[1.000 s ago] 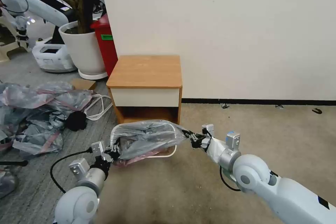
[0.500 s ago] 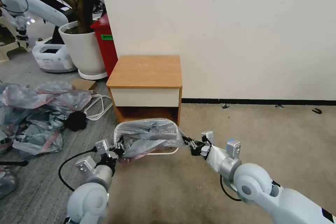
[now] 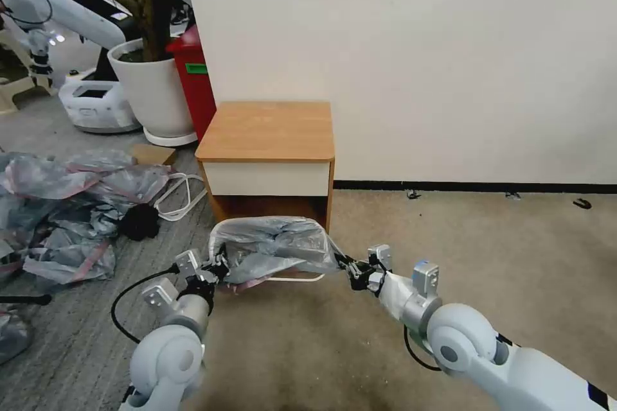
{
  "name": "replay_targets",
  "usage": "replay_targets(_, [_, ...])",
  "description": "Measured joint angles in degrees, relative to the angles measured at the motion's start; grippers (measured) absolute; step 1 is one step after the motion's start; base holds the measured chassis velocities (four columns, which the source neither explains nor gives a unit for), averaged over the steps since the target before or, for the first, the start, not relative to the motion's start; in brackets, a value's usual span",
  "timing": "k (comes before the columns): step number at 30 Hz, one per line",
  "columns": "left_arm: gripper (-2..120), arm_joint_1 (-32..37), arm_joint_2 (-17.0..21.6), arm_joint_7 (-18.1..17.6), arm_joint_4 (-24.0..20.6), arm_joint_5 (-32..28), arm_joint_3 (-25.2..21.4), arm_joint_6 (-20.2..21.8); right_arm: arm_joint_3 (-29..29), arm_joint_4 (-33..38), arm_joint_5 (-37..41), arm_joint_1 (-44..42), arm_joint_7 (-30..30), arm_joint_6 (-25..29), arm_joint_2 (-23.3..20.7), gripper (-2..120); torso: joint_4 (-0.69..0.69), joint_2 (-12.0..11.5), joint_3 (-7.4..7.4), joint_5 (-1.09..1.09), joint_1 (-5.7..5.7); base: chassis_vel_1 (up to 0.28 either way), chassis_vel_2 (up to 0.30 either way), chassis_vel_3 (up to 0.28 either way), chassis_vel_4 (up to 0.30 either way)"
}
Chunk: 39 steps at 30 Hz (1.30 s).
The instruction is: Pick up the garbage bag from the table and place it over the trash can.
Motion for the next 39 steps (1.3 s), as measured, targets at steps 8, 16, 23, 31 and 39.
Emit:
replay_targets(8, [5,-1.1,0.46,-4.02,-0.64,-5.16,-0.5,1.73,-0.84,-2.48,-3.31,1.12,-0.59,1.94,-0.15,0,0.0,0.0,0.0,0.0,0.0,0.0,0.0,0.0,0.0])
replay_targets(16, [5,-2.66,-0.55,-9.54,-1.35,-10.61,0.25,2.21,-1.61,-2.85,-5.16,0.96,-0.52,3.7,0.62,0,-0.01,0.01,0.0,0.01,0.0,0.0,0.0,0.0,0.0])
replay_targets(23, [5,-2.9,-0.11,-10.27,-0.62,-8.55,0.37,3.37,-2.74,-3.02,-7.25,1.56,1.14,6.06,0.68,0,-0.01,0.01,0.0,0.01,0.0,0.0,0.0,0.0,0.0])
replay_targets(31, [2,-3.42,-0.09,-9.27,0.97,-6.11,-0.15,2.83,-2.83,-1.74,-7.7,2.91,5.27,5.86,-0.26,22,-0.02,0.01,0.0,-0.01,0.0,0.0,0.0,0.0,0.0])
replay_targets(39, [2,-4.45,-0.27,-9.35,2.16,-6.01,-0.41,2.54,-1.4,2.19,-5.8,1.37,7.69,5.02,-0.32,52,-0.01,0.01,0.0,0.01,0.0,0.0,0.0,0.0,0.0])
